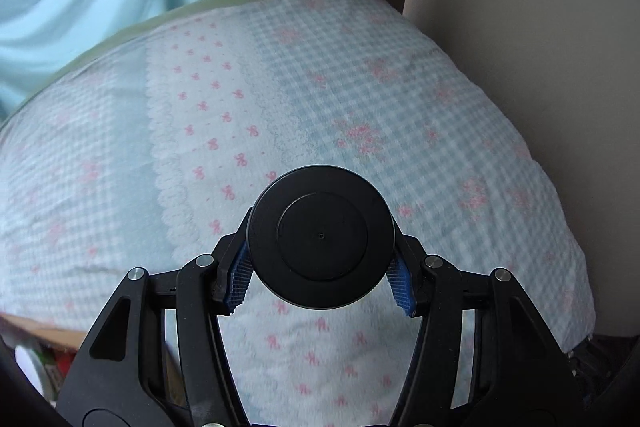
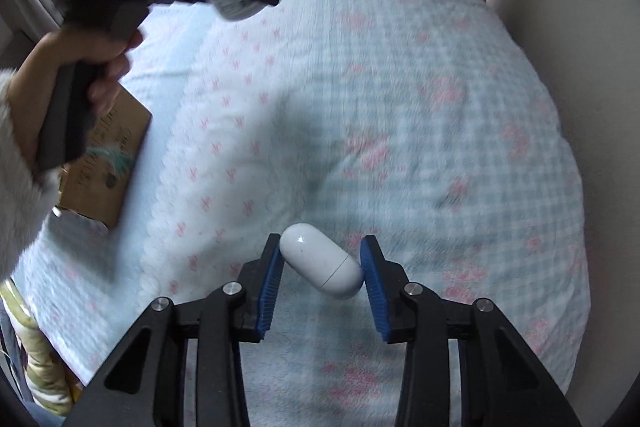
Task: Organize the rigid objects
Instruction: 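Carry the black jar and earbud case into the box and open both tools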
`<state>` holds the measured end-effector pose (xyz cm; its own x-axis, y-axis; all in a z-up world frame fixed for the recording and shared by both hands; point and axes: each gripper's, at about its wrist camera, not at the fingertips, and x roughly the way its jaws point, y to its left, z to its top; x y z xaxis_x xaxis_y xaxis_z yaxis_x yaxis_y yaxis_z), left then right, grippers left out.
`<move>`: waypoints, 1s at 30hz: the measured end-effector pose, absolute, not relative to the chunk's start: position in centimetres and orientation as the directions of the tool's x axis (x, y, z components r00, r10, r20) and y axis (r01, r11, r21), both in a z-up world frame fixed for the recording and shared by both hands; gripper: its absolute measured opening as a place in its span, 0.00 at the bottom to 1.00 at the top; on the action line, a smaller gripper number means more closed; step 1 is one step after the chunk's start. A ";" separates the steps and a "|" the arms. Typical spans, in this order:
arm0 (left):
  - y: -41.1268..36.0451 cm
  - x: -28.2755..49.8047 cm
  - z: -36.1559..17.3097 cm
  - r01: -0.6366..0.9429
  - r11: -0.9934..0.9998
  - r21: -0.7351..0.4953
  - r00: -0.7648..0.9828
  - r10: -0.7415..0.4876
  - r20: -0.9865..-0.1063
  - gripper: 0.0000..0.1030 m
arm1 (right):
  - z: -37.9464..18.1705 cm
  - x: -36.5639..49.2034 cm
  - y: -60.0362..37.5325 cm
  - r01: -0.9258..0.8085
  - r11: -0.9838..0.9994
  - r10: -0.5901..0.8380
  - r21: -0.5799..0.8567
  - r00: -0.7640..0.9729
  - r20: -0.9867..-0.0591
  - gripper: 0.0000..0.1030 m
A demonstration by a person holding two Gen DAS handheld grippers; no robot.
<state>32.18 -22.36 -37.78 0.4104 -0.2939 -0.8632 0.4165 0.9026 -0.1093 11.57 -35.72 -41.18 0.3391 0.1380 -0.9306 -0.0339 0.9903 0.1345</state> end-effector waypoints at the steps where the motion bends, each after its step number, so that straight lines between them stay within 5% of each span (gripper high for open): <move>1: -21.8 31.5 -37.2 0.408 0.906 -0.111 0.415 -0.292 -0.862 0.52 | -40.7 11.4 -35.6 -0.030 0.989 0.143 0.142 0.350 -0.926 0.35; 9: -16.3 26.0 -31.4 0.297 0.944 -0.146 0.440 -0.270 -0.857 0.52 | -35.3 10.0 -34.7 0.003 0.981 0.175 0.194 0.420 -0.890 0.35; 19: -5.7 19.8 -21.2 0.117 0.983 -0.143 0.536 -0.184 -0.824 0.52 | -24.3 10.9 -29.5 -0.154 0.971 0.236 0.185 0.473 -0.849 0.35; 30: 9.2 17.3 -18.5 0.016 0.992 -0.126 0.555 -0.113 -0.824 0.52 | -18.1 15.0 -17.5 -0.284 0.938 0.316 0.196 0.478 -0.820 0.35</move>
<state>17.30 9.22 -18.46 0.5546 -0.1133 -0.8244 0.0156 0.9919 -0.1258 15.04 -17.54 -18.12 0.4776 0.3159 -0.8198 -0.2844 0.9385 0.1959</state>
